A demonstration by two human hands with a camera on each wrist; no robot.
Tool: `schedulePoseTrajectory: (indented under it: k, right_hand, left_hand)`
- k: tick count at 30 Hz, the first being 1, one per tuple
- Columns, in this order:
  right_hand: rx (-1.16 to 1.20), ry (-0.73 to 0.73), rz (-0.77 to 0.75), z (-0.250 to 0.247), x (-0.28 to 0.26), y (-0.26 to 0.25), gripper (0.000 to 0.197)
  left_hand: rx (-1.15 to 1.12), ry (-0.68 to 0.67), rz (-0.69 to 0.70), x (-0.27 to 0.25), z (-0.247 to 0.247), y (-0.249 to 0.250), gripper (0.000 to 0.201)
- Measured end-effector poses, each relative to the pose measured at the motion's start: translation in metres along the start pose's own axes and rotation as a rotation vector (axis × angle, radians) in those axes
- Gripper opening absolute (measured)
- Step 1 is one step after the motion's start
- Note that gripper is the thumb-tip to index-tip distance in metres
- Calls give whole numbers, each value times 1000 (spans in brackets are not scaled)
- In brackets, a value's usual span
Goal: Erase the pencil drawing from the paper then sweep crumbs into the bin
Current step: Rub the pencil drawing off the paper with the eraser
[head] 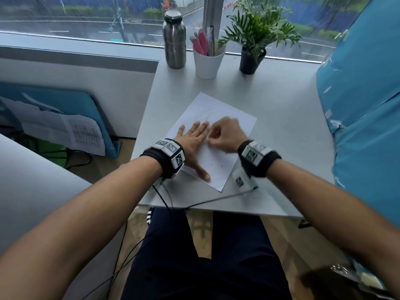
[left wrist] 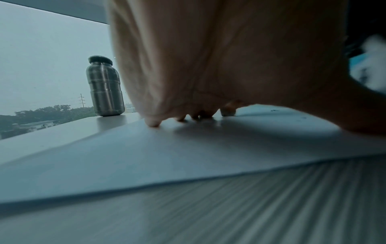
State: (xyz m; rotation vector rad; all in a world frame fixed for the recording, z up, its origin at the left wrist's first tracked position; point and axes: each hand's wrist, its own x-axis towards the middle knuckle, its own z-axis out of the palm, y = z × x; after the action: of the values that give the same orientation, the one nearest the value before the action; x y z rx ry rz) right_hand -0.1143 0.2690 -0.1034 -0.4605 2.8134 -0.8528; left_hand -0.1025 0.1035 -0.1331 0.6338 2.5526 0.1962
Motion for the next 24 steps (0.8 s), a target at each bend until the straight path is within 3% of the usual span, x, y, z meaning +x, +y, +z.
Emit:
schedulePoseTrajectory:
  k: [3,8,10,14,19,24]
  right_hand:
    - [-8,-119,-69,6,-11,-3,6]
    - [-77,55,108,-34,31,34,12]
    - [-55,66,45,-18,19,20,8]
    - [37,-127,-109,17,-22,-10,4]
    - [24,66,99,-37,0,35,13]
    - [-48,75,197,-42,-7,63,8]
  left_hand:
    - [3,-1,18,-1,0,-2,165]
    - [-4,1,11,-2,0,-2,166]
    - [0,-3,9,-1,0,-3,166]
    - [5,-14,35,0,1,-4,167]
    - [21,-59,48,-1,-7,-10,162]
    - [46,-61,-33,2,-30,7,142]
